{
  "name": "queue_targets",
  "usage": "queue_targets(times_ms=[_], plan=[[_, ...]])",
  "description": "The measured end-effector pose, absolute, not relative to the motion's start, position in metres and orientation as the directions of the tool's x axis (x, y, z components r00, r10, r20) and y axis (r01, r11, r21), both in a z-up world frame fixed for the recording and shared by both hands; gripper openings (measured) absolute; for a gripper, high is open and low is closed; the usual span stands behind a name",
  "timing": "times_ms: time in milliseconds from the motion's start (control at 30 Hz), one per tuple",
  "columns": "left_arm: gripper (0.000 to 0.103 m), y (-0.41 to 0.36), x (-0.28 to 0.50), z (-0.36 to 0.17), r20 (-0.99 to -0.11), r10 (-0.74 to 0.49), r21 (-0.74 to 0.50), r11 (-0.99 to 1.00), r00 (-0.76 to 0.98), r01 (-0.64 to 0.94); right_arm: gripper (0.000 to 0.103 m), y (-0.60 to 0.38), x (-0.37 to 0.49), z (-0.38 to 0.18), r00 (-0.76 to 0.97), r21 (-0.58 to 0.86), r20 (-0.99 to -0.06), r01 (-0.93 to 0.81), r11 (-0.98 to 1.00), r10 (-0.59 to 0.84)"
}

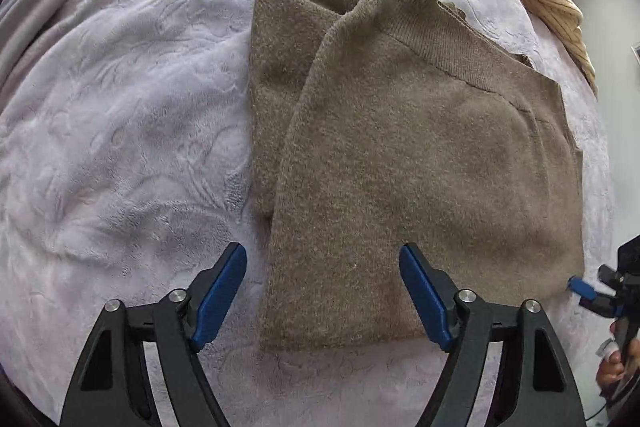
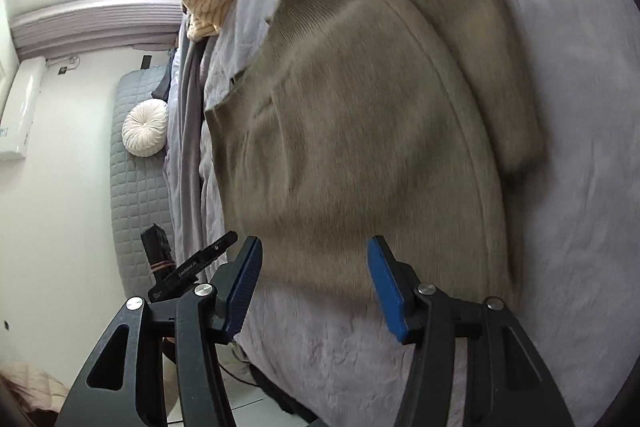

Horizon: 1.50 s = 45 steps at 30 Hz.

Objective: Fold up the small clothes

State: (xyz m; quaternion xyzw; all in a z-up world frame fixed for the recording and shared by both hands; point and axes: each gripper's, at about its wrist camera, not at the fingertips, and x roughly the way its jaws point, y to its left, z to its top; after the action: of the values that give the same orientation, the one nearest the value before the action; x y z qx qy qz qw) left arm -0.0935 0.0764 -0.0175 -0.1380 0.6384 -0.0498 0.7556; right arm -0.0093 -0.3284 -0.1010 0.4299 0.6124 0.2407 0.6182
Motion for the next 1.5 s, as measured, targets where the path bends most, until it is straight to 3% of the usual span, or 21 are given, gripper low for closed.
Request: queue_targets(times_ms=[33,100,133,167,300,367,400,667,800,867,900,933,967,1000,1033,1067,1100,1200,1300,1400,1500], plan=[[0.062,0.078,-0.093,-0.019,-0.945,-0.281,-0.3,0.949,0.169,-0.098,0.06,-0.329,-0.022,-0.105,0.153,0.816,-0.562,0.26,0.516,0.813],[0.062,0.08,-0.093,-0.021,-0.934,-0.318,-0.335,0.938,0.164,-0.089,0.06,-0.331,-0.037,-0.112,0.213,0.802,-0.583,0.305,0.514,0.784],[0.056,0.081,-0.093,-0.021,-0.928,-0.335,-0.351,0.934,0.164,-0.074,0.06,-0.333,-0.042,-0.115,0.254,0.802,-0.581,0.339,0.491,0.773],[0.042,0.081,-0.093,-0.022,-0.924,-0.349,-0.361,0.931,0.158,-0.051,0.06,-0.336,-0.045,-0.119,0.294,0.805,-0.576,0.368,0.466,0.763],[0.017,0.086,-0.092,-0.024,-0.925,-0.357,-0.361,0.932,0.126,-0.01,0.058,-0.342,-0.054,-0.134,0.44,0.813,-0.554,0.471,0.343,0.707],[0.009,0.092,-0.094,-0.018,-0.918,-0.373,-0.375,0.927,0.137,0.009,0.023,-0.342,-0.053,-0.136,0.468,0.812,-0.556,0.483,0.327,0.687],[0.009,0.093,-0.096,-0.013,-0.914,-0.378,-0.379,0.925,0.145,0.023,0.002,-0.342,-0.052,-0.134,0.46,0.803,-0.573,0.482,0.351,0.679],[0.008,0.09,-0.12,-0.026,-0.946,-0.299,-0.287,0.952,0.124,0.109,0.001,-0.378,-0.067,-0.112,0.425,0.705,-0.708,0.478,0.524,0.565],[0.008,0.097,-0.123,-0.025,-0.933,-0.334,-0.327,0.942,0.13,0.072,0.006,-0.377,-0.079,-0.122,0.418,0.766,-0.631,0.468,0.441,0.653],[0.008,0.097,-0.12,-0.023,-0.934,-0.335,-0.328,0.942,0.124,0.072,0.023,-0.365,-0.082,-0.123,0.426,0.785,-0.606,0.453,0.422,0.672],[0.008,0.096,-0.117,-0.023,-0.936,-0.332,-0.325,0.943,0.119,0.074,0.052,-0.36,-0.08,-0.124,0.431,0.788,-0.604,0.449,0.421,0.671],[0.008,0.095,-0.114,-0.021,-0.936,-0.332,-0.324,0.943,0.118,0.077,0.069,-0.355,-0.076,-0.125,0.443,0.79,-0.603,0.445,0.421,0.663],[0.008,0.094,-0.112,-0.019,-0.936,-0.332,-0.325,0.943,0.119,0.079,0.069,-0.35,-0.071,-0.126,0.454,0.794,-0.599,0.447,0.412,0.66],[0.008,0.093,-0.112,-0.016,-0.935,-0.334,-0.326,0.942,0.122,0.083,0.068,-0.347,-0.064,-0.129,0.463,0.798,-0.592,0.454,0.396,0.66],[0.008,0.094,-0.114,-0.015,-0.934,-0.335,-0.326,0.942,0.125,0.086,0.056,-0.344,-0.057,-0.131,0.466,0.791,-0.6,0.468,0.395,0.65],[0.008,0.096,-0.115,-0.012,-0.934,-0.334,-0.325,0.942,0.127,0.087,0.037,-0.342,-0.05,-0.132,0.458,0.782,-0.61,0.478,0.4,0.647],[0.008,0.097,-0.116,-0.009,-0.935,-0.329,-0.319,0.943,0.133,0.091,0.008,-0.34,-0.044,-0.131,0.436,0.768,-0.627,0.484,0.42,0.645],[0.008,0.099,-0.123,-0.015,-0.944,-0.303,-0.294,0.952,0.13,0.086,0.008,-0.333,-0.038,-0.105,0.396,0.702,-0.712,0.4,0.589,0.579],[0.008,0.104,-0.129,-0.036,-0.953,-0.288,-0.284,0.957,0.097,0.058,0.008,-0.34,-0.042,-0.125,0.315,0.622,-0.782,0.435,0.651,0.537],[0.008,0.112,-0.132,-0.021,-0.949,-0.292,-0.29,0.956,0.116,0.04,0.008,-0.354,-0.053,-0.134,0.341,0.672,-0.735,0.485,0.56,0.586],[0.008,0.123,-0.133,0.005,-0.956,-0.249,-0.242,0.968,0.157,0.06,0.013,-0.358,-0.067,-0.111,0.341,0.658,-0.751,0.469,0.59,0.566]])
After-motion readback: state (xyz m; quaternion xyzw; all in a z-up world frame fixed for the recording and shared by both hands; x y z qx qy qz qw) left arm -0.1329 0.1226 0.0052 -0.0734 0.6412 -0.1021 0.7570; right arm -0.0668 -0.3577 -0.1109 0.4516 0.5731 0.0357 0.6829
